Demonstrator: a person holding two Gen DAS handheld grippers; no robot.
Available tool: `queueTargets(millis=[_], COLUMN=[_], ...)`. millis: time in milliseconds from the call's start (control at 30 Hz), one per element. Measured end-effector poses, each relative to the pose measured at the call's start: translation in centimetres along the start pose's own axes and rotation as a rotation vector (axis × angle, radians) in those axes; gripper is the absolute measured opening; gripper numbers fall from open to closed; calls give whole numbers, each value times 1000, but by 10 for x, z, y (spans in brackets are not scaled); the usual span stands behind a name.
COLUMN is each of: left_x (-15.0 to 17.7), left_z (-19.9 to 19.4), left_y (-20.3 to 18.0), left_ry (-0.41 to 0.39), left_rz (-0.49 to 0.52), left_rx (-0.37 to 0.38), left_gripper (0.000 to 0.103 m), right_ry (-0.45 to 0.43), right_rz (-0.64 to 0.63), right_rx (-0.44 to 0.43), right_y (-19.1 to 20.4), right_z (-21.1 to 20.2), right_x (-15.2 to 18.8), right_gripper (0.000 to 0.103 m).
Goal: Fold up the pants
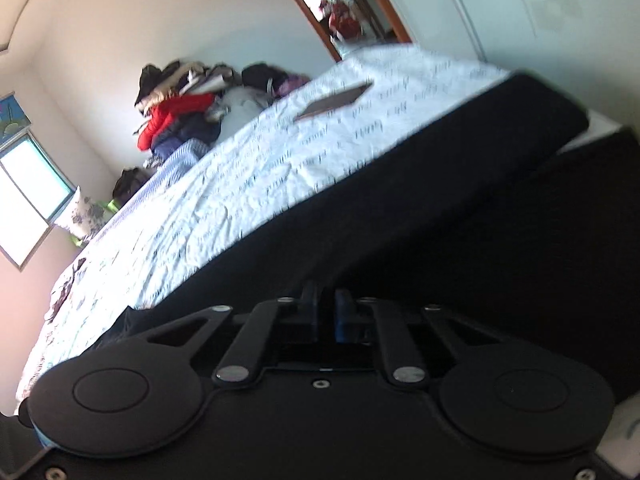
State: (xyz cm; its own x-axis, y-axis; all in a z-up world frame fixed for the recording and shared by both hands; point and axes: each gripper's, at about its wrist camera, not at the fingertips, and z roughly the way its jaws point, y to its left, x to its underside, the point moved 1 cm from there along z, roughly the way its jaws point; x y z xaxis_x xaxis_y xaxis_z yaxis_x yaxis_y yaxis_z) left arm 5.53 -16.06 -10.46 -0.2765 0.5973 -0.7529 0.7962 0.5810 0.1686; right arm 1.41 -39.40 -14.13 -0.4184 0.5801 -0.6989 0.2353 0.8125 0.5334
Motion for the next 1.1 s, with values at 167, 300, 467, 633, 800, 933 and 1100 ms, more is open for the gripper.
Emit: queueTargets(millis=[167,300,467,633,800,933,1100], left_x=[-1,3,12,10,-2,-9,6], left_z=[-11,-23,-17,-24,-31,-1,35], left_y=[8,2,-2,-4,1,5,3], left_ry=[-10,-14,40,7,-119,-59,44], left_rz=[-71,-56,-47,-108,-217,-270,-315], left_rx=[89,134,163,181,209,18,-80], left_gripper=[11,11,21,61,75,79,81], right_ry=[-58,-47,42,5,-123,-80,-67], right_rz=[-89,-128,-122,-104,46,222,360], right_rx=[16,44,62,99,203,166,89], right_y=[18,20,9,-9,-62,-105,-118], right_z=[-39,-54,-48,-64,-83,-62,-32], right_x=[5,11,22,22,0,-19,-48], right_gripper=[8,8,11,16,19,25,30])
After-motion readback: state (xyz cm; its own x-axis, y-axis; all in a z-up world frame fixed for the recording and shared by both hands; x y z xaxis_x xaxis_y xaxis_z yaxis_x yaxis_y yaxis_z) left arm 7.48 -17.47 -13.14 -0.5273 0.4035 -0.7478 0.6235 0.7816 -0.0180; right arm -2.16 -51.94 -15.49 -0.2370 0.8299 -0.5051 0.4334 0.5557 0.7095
